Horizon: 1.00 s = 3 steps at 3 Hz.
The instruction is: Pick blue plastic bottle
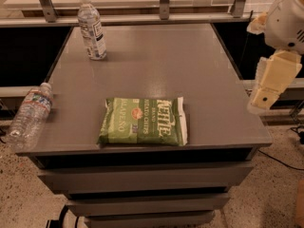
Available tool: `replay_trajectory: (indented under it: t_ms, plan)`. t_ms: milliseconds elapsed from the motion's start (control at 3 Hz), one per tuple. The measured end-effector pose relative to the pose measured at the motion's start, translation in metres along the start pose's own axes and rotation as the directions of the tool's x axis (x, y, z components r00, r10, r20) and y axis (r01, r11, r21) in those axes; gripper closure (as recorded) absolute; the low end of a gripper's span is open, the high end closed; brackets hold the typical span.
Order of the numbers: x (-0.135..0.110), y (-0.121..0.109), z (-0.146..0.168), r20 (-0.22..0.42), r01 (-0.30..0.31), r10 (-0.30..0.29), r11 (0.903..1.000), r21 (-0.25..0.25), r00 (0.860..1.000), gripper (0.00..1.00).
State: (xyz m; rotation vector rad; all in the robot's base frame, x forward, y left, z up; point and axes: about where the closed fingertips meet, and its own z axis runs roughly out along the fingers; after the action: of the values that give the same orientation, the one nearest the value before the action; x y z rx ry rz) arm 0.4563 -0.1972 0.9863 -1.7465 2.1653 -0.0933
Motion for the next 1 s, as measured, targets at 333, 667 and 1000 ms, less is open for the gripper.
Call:
replay_trajectory:
  t_ms: [333, 667, 1000]
  plan:
    - [-0.043, -0.032, 0.012, 0.076, 0.059, -0.059, 0.9982, 0.010, 0.995, 0.00]
    - [-0.096, -0.069, 0.030, 0.163, 0.105, -0.109, 0.9939, 0.032, 0.981, 0.00]
    - [-0.144, -0.093, 0.055, 0.263, 0.067, -0.082, 0.9955, 0.067, 0.961, 0.00]
